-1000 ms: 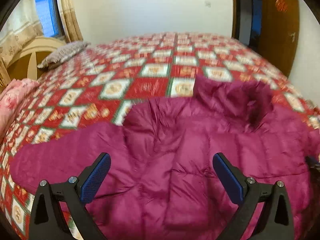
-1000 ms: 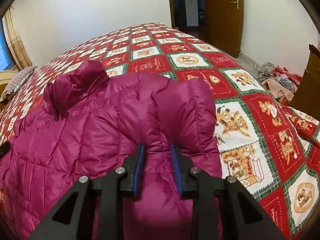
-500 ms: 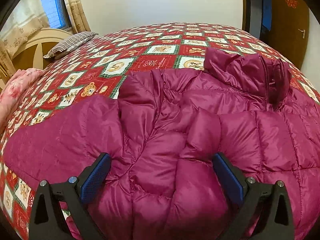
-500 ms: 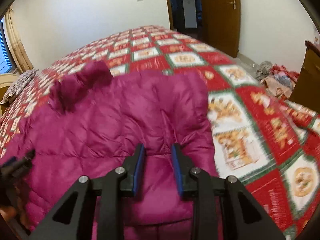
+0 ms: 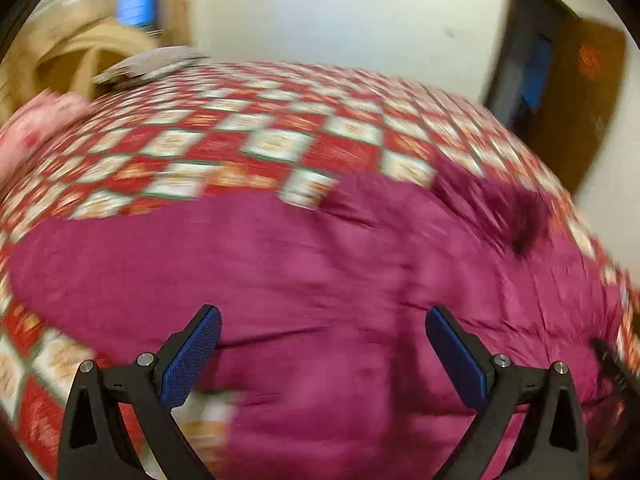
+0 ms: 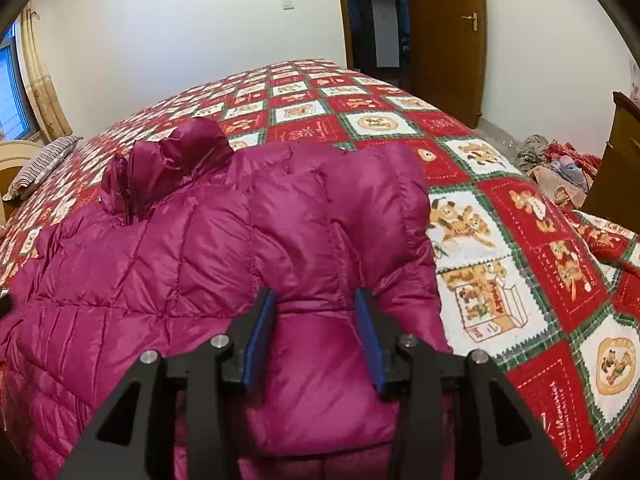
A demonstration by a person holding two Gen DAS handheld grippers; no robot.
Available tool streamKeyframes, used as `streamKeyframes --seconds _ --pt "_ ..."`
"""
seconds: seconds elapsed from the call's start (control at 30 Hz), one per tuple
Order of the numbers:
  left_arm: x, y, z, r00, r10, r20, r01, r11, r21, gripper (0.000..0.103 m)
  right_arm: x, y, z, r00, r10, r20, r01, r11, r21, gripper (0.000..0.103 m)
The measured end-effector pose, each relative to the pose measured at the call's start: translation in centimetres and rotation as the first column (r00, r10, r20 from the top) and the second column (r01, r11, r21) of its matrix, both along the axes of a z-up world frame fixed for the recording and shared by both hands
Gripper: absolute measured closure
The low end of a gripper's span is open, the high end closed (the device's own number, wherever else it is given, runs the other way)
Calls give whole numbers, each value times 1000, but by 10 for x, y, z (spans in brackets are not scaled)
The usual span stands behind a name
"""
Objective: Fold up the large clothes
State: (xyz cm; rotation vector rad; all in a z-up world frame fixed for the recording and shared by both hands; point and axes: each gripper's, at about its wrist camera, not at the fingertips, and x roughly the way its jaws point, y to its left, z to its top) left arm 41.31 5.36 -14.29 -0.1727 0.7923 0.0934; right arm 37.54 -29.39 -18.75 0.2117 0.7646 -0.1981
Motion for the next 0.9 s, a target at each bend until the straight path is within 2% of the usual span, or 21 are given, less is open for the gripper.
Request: streamKeyframes --seconds 0.1,0.2,0.27,0.4,0.47,0.53,0.6,0.7,0.77,0.9 --pt "-16 72 12 983 185 16 -185 982 -32 1 0 1 0 1000 3 2 -3 1000 2 56" --pt "-25 145 11 925 380 5 -380 925 -19 1 1 3 0 1000 4 0 -4 1000 -11 54" --pt "-26 190 1 872 488 -31 -488 873 -11 1 1 3 0 1000 5 0 -5 1000 -14 53" --pt "-16 249 -21 774 621 -120 -617 783 73 1 1 6 0 1000 12 -3 -13 1000 -23 48" --pt "-17 264 -32 753 640 -156 -640 766 53 1 2 8 0 1000 15 -9 -15 999 -37 47" --pt "-16 275 -43 741 642 -195 -651 759 26 1 3 10 0 1000 15 -15 -15 999 -50 46" --pt "-12 270 -47 739 648 -184 -648 759 68 1 3 12 0 1000 12 -19 -13 998 -65 45" --pt "-4 253 -51 786 603 -138 -590 798 123 1 4 13 0 1000 10 -23 -12 997 -78 45" --pt "-3 246 -55 802 584 -124 -567 810 147 2 4 13 0 1000 10 -24 -12 997 -79 44" --pt "1 241 -52 830 548 -105 -534 835 131 33 4 14 0 1000 10 -26 -12 996 -84 44"
